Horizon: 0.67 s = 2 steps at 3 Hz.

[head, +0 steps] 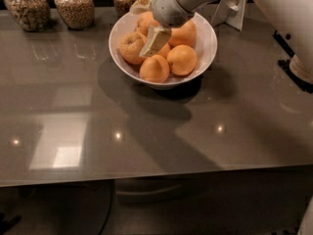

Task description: Pick orange from white bowl

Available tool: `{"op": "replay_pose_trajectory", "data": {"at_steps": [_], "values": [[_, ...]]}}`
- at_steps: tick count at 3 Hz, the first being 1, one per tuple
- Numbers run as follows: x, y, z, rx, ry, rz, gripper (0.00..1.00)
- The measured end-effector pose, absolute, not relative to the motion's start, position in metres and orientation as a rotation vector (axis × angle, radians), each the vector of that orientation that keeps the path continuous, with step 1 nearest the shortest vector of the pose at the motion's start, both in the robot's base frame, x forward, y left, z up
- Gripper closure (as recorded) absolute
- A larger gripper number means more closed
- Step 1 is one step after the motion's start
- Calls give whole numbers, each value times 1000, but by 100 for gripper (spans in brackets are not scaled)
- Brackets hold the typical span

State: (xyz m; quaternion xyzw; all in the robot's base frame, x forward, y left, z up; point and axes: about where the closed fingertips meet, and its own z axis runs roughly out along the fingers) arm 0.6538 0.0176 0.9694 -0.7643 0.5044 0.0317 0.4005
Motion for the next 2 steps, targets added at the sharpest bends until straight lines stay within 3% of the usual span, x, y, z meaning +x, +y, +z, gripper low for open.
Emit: {"op": "replay_pose_trajectory", "data": {"at_steps": [2], "values": [[660,41,945,-1985,1327,135,28]]}}
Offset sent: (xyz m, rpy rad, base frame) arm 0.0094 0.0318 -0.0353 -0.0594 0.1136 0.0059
